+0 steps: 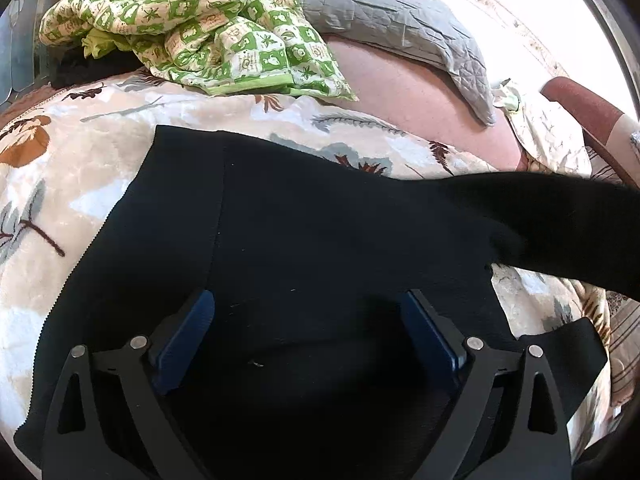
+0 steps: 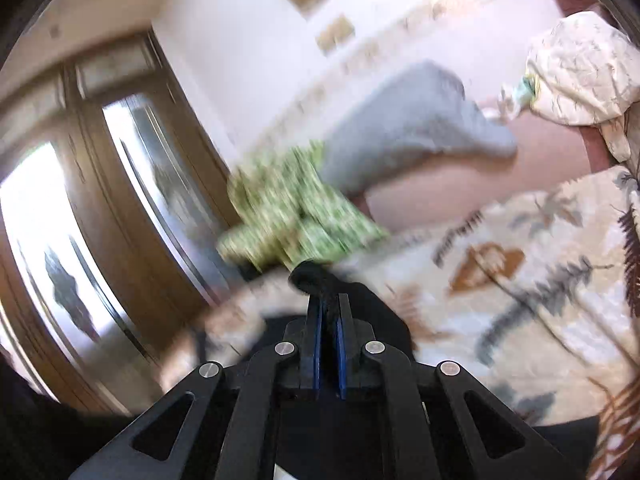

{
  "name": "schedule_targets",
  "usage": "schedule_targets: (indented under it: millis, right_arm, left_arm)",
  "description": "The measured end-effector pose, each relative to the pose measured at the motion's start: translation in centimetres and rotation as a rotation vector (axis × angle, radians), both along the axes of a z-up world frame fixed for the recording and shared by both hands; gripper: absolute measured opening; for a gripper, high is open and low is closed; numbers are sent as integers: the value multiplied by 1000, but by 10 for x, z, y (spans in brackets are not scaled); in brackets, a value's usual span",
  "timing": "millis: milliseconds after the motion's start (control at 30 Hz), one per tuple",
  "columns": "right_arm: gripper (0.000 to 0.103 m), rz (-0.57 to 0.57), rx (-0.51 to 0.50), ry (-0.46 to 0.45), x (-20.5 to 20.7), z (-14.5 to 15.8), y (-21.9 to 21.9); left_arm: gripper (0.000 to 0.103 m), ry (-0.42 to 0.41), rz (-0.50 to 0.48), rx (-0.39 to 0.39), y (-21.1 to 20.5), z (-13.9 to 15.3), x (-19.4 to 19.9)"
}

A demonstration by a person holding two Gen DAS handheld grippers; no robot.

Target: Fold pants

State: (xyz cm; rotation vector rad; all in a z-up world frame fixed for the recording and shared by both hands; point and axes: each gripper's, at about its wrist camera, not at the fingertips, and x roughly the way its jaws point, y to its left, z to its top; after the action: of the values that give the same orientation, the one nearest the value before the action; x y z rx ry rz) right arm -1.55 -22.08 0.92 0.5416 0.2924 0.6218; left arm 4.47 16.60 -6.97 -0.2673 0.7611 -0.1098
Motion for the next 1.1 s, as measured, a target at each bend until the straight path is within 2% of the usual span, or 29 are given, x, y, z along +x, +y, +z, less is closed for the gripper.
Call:
schedule_targets:
  millis: [133, 300, 433, 533, 600, 700, 767, 833, 933, 1000, 1067, 1100]
  right_arm:
    - [5, 48, 208, -62, -17, 21, -13]
    - [5, 93, 493, -69, -20, 21, -41]
    - [5, 64, 664, 27, -15, -4, -59]
    - [5, -33, 721, 118, -9, -34, -75]
    - [5, -117, 773, 228, 9, -65, -91]
    - [5, -223, 748, 357, 37, -95, -108]
    - [5, -283, 704, 410, 57, -106, -115]
    - [7, -347, 572, 425, 78, -103, -118]
    - [11, -516, 264, 382, 101, -95, -120]
    - [13, -616, 53, 388, 105, -94, -115]
    - [13, -639, 12, 403, 101, -95, -117]
    - [13, -624, 50, 401, 96, -95, -119]
  left_arm:
    - [96, -1, 0, -1, 0, 0, -1]
    - [96, -1, -1, 3, 0, 0, -1]
    - [96, -1, -3, 4, -1, 0, -1]
    - [97, -1, -4, 6, -2, -1, -1]
    - [97, -1, -5, 10, -2, 0, 0]
    - [97, -2, -5, 9, -2, 0, 0]
    - [97, -2, -5, 11, -2, 0, 0]
    - [97, 0, -5, 13, -2, -1, 0]
    - [97, 1, -6, 14, -2, -1, 1]
    - [97, 1, -6, 14, -2, -1, 1]
    - [97, 1, -6, 14, -2, -1, 2]
    - [97, 0, -6, 15, -2, -1, 1]
